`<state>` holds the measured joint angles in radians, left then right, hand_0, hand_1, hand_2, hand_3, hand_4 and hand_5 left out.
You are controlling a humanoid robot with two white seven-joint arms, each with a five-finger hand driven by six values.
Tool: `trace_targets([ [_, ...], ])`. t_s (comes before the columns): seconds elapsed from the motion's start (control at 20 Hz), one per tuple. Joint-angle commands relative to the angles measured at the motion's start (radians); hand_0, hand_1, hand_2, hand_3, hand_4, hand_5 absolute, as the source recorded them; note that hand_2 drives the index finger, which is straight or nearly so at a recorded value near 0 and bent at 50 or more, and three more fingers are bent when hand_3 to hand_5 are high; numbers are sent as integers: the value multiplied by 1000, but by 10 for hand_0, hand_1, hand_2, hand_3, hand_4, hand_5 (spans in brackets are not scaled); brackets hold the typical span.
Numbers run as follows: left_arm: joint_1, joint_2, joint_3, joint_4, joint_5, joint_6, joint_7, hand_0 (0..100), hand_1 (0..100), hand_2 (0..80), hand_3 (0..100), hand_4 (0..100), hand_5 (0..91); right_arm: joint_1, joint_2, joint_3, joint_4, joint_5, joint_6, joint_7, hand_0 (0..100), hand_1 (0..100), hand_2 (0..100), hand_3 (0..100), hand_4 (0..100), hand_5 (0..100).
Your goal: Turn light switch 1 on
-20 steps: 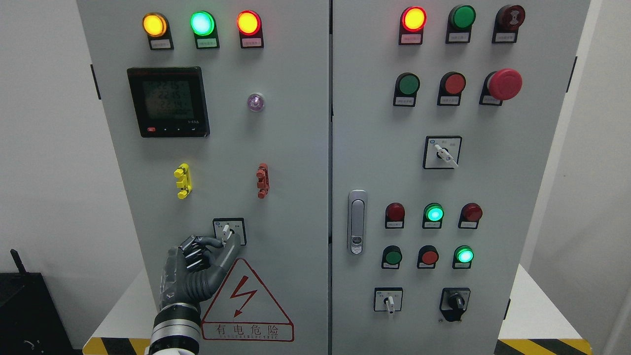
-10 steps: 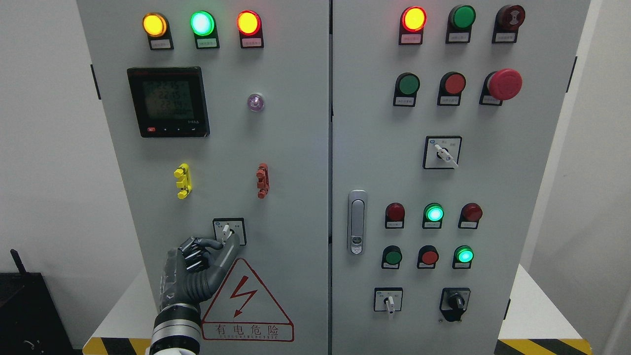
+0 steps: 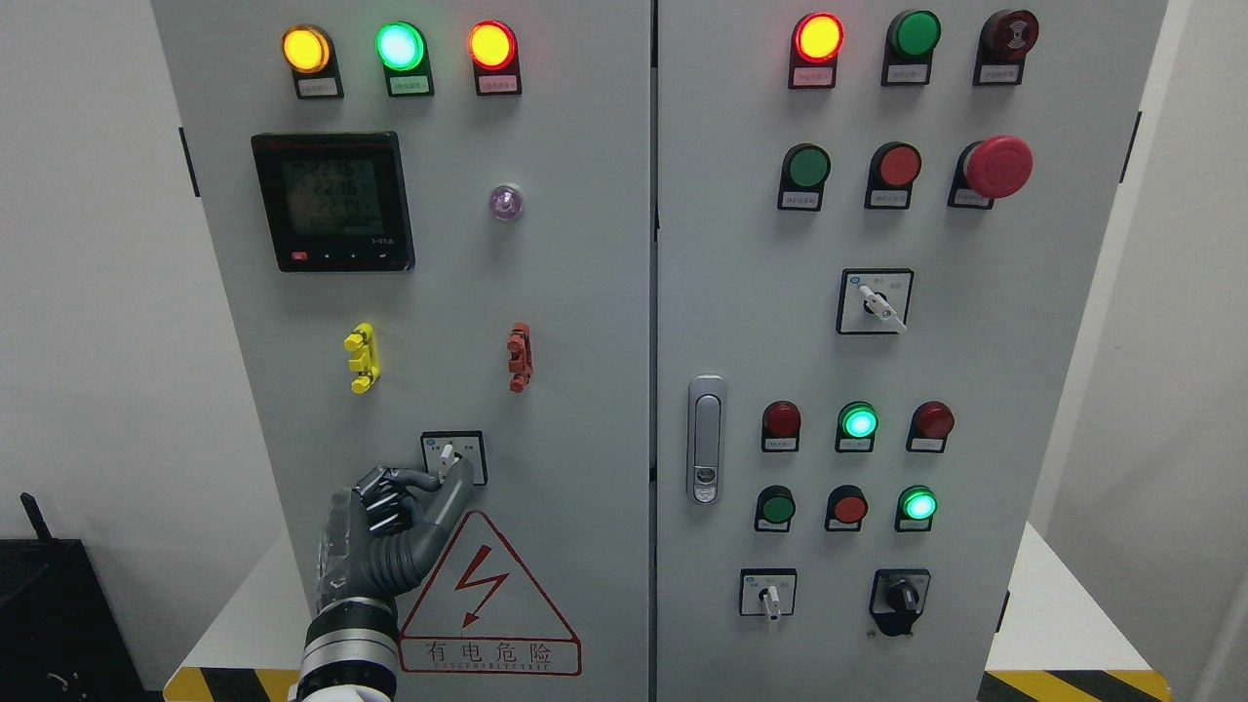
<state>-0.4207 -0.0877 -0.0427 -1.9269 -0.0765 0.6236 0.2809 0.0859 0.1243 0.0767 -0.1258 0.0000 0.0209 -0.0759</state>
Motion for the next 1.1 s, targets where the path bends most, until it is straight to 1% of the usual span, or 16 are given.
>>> trace_targets([
  [0.0, -9, -3, 0, 2, -3, 4, 0, 103, 663, 617, 993, 1000, 880, 0, 0, 0, 0, -25, 1, 1, 0, 0, 0, 0, 0, 0],
  [0.55, -9, -9, -2, 8, -5, 5, 0, 105, 655, 621, 1000, 1000, 879, 0, 0, 0, 0, -25, 1, 1, 0, 0, 0, 0, 0, 0],
  [1.05, -13, -10, -2, 9, -17, 5, -2, 158, 659, 626, 1000, 1000, 880, 0, 0, 0, 0, -25, 1, 1, 0, 0, 0, 0, 0, 0],
])
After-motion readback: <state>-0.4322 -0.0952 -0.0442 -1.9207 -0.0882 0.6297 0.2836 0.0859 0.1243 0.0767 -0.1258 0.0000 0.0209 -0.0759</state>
